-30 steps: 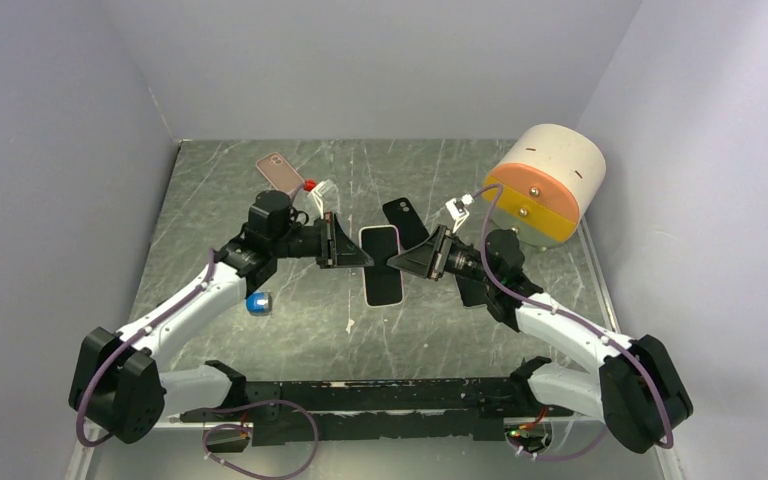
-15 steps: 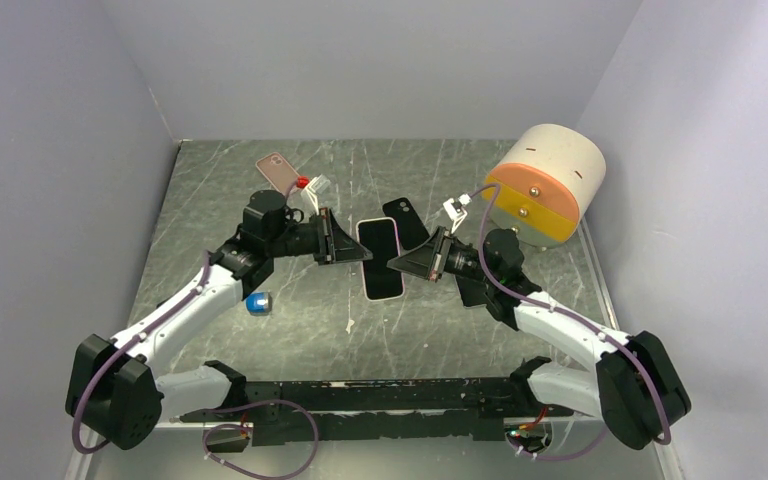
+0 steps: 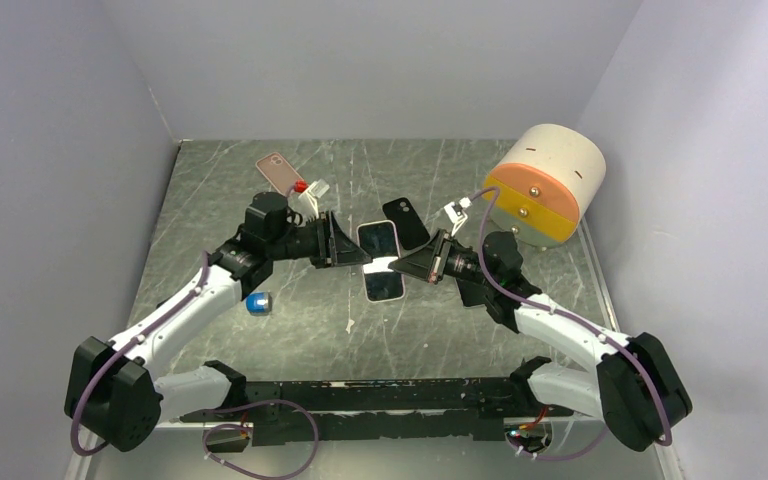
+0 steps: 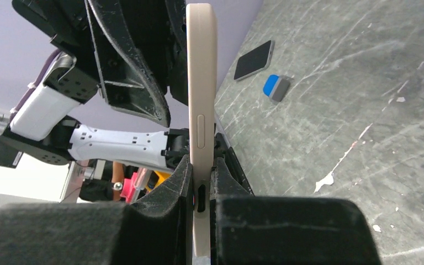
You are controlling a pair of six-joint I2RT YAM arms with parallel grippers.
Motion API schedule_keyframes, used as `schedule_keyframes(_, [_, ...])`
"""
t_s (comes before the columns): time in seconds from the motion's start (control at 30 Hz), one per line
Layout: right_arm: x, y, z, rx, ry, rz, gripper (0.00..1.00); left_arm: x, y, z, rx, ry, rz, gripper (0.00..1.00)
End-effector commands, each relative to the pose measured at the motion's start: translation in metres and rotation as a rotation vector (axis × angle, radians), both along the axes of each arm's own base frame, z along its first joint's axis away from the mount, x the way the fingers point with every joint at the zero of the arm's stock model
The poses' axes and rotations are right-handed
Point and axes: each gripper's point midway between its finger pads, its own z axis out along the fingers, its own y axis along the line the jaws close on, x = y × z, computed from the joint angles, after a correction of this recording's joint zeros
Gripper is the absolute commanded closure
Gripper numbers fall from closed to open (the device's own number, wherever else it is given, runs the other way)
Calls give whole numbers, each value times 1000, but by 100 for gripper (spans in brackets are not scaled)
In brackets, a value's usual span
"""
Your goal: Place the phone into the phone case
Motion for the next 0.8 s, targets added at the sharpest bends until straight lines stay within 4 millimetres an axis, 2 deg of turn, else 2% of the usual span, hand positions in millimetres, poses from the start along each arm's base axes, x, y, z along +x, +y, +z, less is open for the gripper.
schedule_keyframes(0.0, [6,-2,20,52,-63,-38,100,6,2,15,17,-65,22,57])
schedule_keyframes(0.33, [9,-1,15,43,-48,-47,100,12,10,3,104,-65,62,51])
schedule_keyframes(0.5, [18,-2,-1,2,-9,-89,100,20,32,8,241,-154,137,37])
schedule_keyframes(0.63, [26,-1,-20,-41,38,-125,100,27,57,18,366,-250,218,11])
schedule_keyframes(0.77, [36,4,-41,-105,79,-158,100,35,92,23,511,-322,338,6])
